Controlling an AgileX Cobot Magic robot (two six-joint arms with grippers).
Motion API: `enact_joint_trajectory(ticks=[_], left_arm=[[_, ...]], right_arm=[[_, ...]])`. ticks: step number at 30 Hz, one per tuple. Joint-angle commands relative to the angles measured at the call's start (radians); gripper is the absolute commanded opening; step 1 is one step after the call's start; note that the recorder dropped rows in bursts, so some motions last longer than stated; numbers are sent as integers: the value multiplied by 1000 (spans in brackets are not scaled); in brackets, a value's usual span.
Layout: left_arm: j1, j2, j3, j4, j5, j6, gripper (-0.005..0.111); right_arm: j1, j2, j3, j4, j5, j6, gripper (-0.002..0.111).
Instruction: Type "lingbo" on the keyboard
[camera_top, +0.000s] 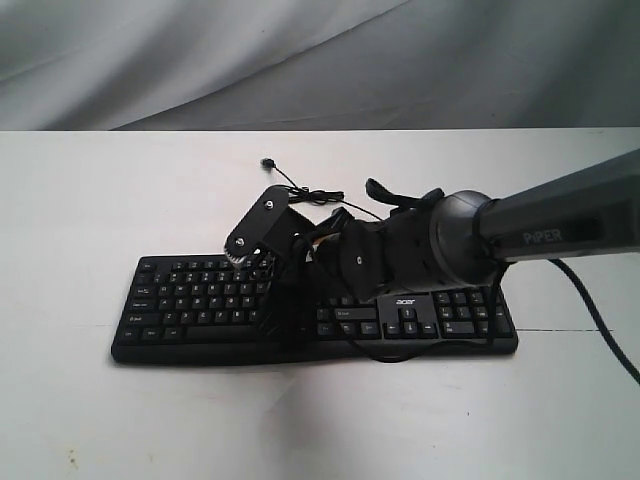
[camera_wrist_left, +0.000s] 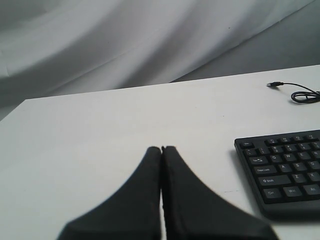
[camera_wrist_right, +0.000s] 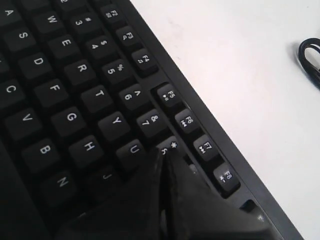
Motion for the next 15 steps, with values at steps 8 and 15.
enact_joint_trajectory(ticks=[8, 15], left_arm=[[-7, -4, 5, -2, -10, -4, 0], [-7, -4, 5, -2, -10, -4, 0]], right_arm=[[-7, 19, -5, -3, -2, 6, 0], [-7, -17, -5, -11, -2, 5, 0]])
